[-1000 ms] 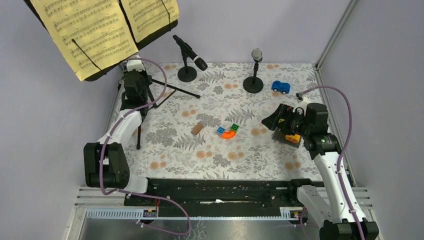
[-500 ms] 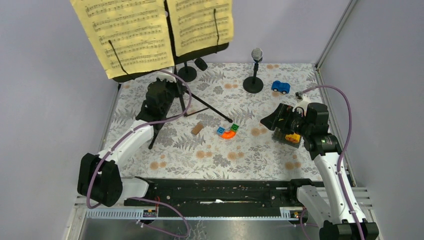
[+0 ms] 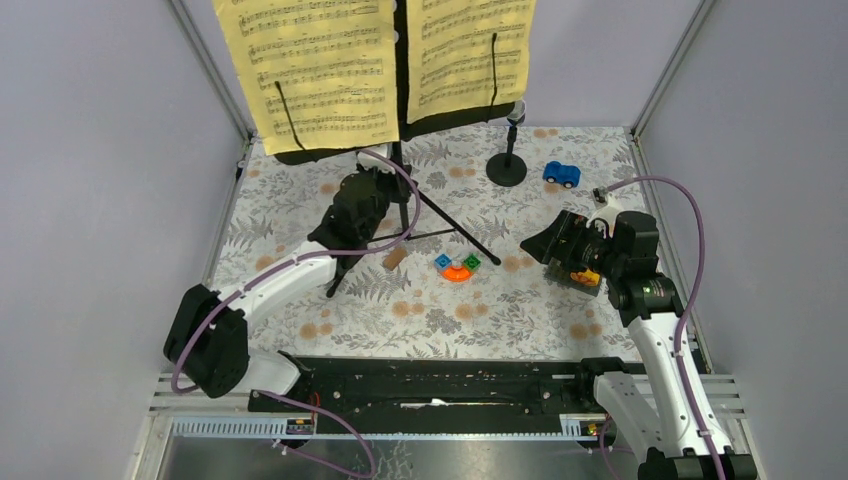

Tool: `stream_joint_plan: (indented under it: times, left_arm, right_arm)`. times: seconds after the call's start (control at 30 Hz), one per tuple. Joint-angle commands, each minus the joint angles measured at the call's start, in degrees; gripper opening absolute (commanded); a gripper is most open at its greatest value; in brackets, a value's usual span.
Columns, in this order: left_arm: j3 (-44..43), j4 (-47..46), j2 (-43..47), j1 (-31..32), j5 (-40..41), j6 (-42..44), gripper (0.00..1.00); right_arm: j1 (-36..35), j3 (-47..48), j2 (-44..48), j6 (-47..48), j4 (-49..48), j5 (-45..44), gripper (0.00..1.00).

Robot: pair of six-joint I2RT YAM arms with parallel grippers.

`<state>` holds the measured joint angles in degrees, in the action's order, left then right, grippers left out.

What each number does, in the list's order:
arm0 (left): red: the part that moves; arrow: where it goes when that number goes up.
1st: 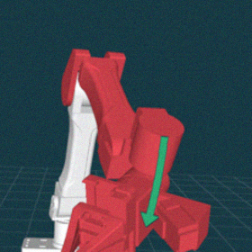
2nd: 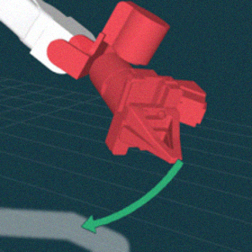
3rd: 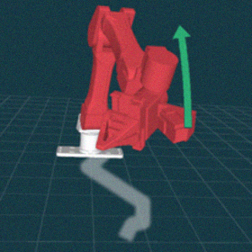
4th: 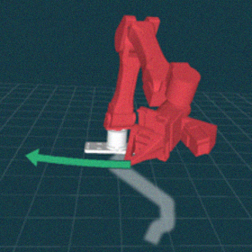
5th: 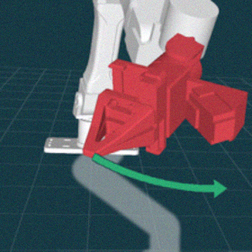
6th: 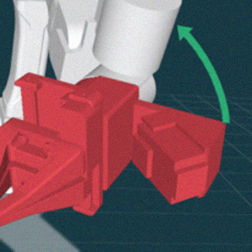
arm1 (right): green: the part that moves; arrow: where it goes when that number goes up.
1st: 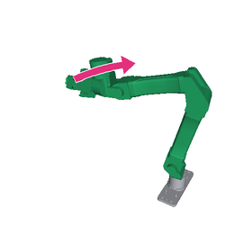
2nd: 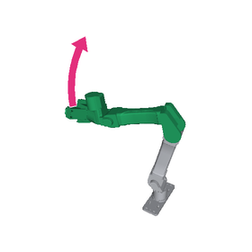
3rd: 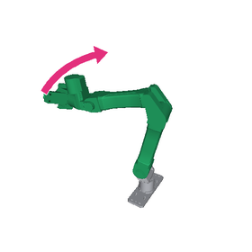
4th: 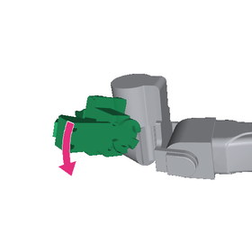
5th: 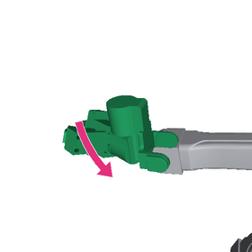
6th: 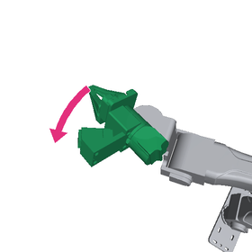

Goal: Pack up the instrument practice props

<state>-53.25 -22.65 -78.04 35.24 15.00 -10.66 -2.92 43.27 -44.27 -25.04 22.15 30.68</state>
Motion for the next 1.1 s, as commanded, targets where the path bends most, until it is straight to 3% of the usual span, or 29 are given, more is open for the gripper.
stream_joint_plan:
  times: [0.0,0.37,0.43,0.63,0.7,0.83,1.07]
  left_arm:
    - [-3.3,-3.6,-4.6,2.2,-2.3,-17.8,0.0]
    - [-9.9,-3.7,-12.8,5.4,-4.0,-15.3,0.0]
    - [-9.5,-3.4,-11.9,5.3,-2.5,-13.1,0.09]
    - [-8.6,-0.7,-7.6,5.2,1.8,-7.3,0.59]
    - [-8.5,0.2,-5.8,5.2,2.3,-5.8,0.7]
    - [-7.8,2.2,-2.2,5.3,1.5,-4.7,0.83]
    - [1.0,4.5,7.2,5.2,1.1,-8.0,0.91]
  right_arm:
    - [0.2,-0.4,1.3,-1.0,-2.0,-0.2,0.91]
    - [0.2,-0.5,1.7,-0.9,-1.9,-2.2,0.93]
    - [0.3,-0.5,2.0,-0.5,-1.8,-2.7,0.94]
    - [0.3,0.3,2.0,0.6,-1.7,-3.3,0.96]
    - [0.2,1.1,1.8,0.8,-1.7,-3.3,0.97]
    - [0.3,3.2,1.8,1.4,-1.8,-3.2,0.98]
    - [0.2,6.3,1.9,2.2,-2.3,-3.5,1.0]
